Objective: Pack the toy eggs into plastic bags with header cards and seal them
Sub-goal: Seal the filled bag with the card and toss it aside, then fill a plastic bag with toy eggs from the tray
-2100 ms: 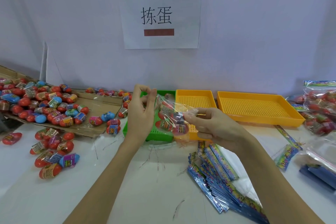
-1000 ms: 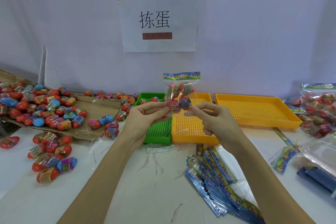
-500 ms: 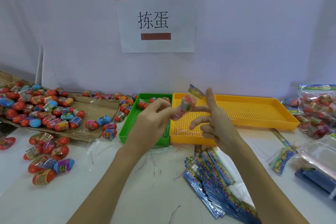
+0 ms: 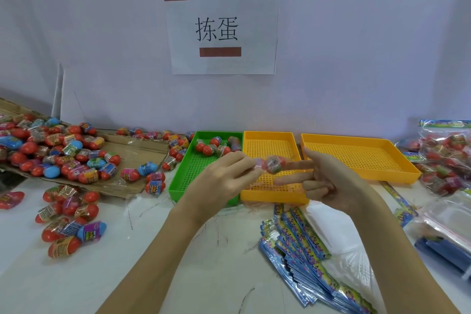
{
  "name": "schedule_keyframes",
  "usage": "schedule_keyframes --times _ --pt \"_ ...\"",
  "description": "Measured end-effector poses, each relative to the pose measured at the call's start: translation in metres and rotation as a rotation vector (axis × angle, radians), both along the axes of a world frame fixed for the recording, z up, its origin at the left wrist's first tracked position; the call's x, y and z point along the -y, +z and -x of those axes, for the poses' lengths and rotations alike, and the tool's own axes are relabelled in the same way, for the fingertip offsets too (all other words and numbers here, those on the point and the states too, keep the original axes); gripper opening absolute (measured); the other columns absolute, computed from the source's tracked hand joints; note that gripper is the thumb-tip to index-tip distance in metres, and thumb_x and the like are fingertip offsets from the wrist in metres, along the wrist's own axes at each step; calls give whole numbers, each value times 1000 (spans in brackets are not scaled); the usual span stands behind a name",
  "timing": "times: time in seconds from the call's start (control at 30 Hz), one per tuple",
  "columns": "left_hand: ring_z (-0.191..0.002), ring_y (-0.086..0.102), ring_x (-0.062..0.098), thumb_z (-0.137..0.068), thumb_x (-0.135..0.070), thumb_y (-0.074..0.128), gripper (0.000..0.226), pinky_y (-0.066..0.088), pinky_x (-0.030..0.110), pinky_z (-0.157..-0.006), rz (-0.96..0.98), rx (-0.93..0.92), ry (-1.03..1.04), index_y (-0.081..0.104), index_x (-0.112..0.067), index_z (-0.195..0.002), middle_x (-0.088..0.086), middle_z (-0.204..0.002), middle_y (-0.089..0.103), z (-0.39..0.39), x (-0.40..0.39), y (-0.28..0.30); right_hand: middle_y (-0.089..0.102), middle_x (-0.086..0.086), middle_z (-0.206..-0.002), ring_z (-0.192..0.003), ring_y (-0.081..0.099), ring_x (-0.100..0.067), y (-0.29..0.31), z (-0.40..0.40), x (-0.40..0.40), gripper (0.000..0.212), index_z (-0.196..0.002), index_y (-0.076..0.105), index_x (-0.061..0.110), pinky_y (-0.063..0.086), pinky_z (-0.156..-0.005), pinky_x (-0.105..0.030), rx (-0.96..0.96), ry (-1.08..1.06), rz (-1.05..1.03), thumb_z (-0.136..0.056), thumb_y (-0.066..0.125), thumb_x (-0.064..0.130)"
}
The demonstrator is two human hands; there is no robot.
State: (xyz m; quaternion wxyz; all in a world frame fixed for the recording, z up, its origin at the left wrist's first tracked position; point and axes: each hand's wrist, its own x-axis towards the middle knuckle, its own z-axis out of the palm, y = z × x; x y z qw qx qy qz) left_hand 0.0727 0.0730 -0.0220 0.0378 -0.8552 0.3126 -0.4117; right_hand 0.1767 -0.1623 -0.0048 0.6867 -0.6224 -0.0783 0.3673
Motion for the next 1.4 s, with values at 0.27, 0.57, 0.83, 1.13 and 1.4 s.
schedule_keyframes --times 0.27,0.57,0.83,1.13,1.4 --pt "-85 67 25 -97 3 50 28 59 31 -77 -12 3 -61 78 1 -103 11 -95 72 -3 10 -5 68 -9 -68 -40 30 -7 -6 1 -4 29 -127 59 -6 26 -35 -18 190 -193 136 -106 55 14" --pt "-106 60 8 -100 -43 65 52 50 18 -93 836 -225 26 51 -19 -145 -5 -119 59 -11 19 -11 41 2 -59 -47 24 -8 -2 4 -5 22 -117 66 3 25 -38 -18 448 -247 -114 -108 52 18" --pt "-83 76 22 -87 -39 74 29 61 25 -75 1498 -931 -184 82 -15 -100 11 -95 79 -8 -9 -4 33 -1 -62 -47 25 -7 2 6 -4 23 -110 76 16 25 -36 -17 343 -47 -333 -101 57 22" --pt "-82 73 18 -78 -22 82 20 59 24 -78 1622 -751 -205 84 -14 -97 11 -88 78 -12 -15 -4 45 -4 -63 -46 25 -8 -2 2 -3 27 -124 65 5 27 -37 -17 396 -74 -275 -106 51 19" --pt "-89 72 23 -101 -22 66 20 61 35 -79 1585 -570 9 74 -7 -112 7 -96 77 -15 -19 -6 78 -6 -102 -42 23 -8 6 -10 19 11 -105 56 20 27 -43 -18 445 -845 -603 -110 48 24"
